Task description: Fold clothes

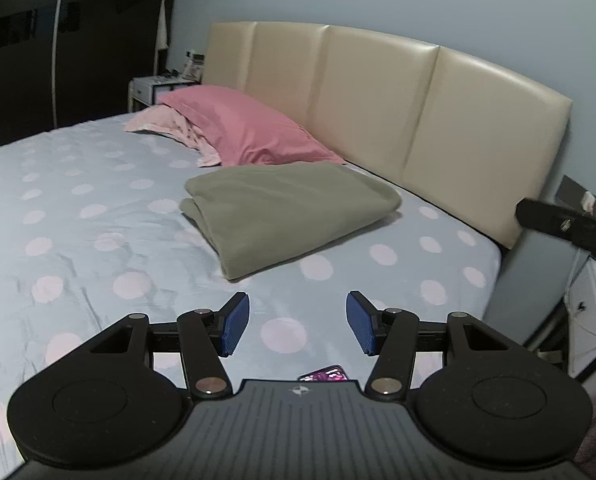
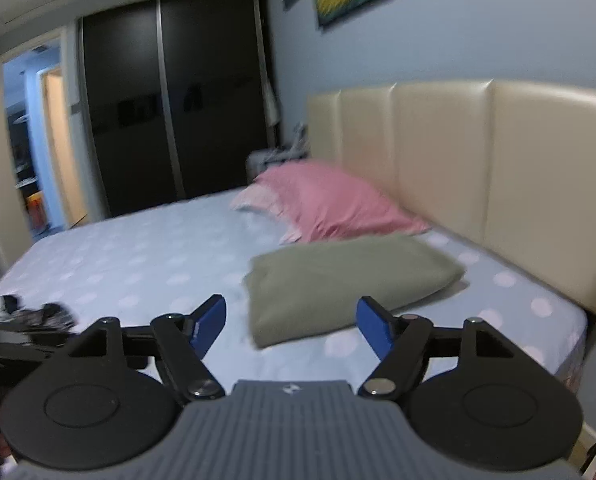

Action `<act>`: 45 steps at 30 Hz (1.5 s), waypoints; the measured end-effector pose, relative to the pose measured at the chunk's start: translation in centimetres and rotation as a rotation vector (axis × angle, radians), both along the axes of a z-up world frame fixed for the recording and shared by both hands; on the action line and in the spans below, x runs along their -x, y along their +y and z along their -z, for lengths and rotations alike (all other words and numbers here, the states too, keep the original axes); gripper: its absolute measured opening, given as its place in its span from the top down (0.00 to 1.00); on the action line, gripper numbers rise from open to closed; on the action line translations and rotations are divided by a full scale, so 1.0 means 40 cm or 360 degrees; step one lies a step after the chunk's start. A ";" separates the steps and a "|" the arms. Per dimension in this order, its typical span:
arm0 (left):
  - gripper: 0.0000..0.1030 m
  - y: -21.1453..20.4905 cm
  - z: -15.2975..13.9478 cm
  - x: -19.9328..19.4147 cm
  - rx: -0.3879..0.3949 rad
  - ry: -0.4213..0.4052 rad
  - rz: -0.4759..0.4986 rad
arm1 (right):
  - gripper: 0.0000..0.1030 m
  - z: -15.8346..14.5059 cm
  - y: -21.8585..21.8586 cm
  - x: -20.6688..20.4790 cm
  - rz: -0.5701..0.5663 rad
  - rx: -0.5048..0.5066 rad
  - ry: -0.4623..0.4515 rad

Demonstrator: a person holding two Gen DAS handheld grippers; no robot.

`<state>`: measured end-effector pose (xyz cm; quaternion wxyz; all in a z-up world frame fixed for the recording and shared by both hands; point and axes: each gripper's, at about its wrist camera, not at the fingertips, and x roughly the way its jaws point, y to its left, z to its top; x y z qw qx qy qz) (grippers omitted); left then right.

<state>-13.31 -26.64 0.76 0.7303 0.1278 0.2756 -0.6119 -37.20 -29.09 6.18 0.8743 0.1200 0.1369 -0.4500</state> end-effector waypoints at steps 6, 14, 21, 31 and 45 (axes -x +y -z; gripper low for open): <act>0.44 0.012 0.043 0.021 0.0114 -0.0117 -0.0107 | 0.18 0.114 0.011 -0.033 0.0099 0.0051 -0.0014; 0.32 0.004 0.100 0.017 0.0107 -0.0174 -0.0212 | 0.17 0.221 -0.011 -0.072 0.0195 -0.0152 -0.0122; 0.27 -0.015 0.128 0.033 0.0068 -0.0235 -0.0188 | 0.16 0.261 0.009 -0.112 0.0184 -0.0039 -0.0073; 0.26 -0.014 0.182 0.057 0.0016 -0.0379 -0.0181 | 0.11 0.308 0.031 -0.119 0.0209 0.0015 -0.0027; 0.26 -0.022 0.213 0.036 -0.0094 -0.0263 -0.0181 | 0.10 0.338 0.010 -0.119 0.0303 -0.0044 -0.0102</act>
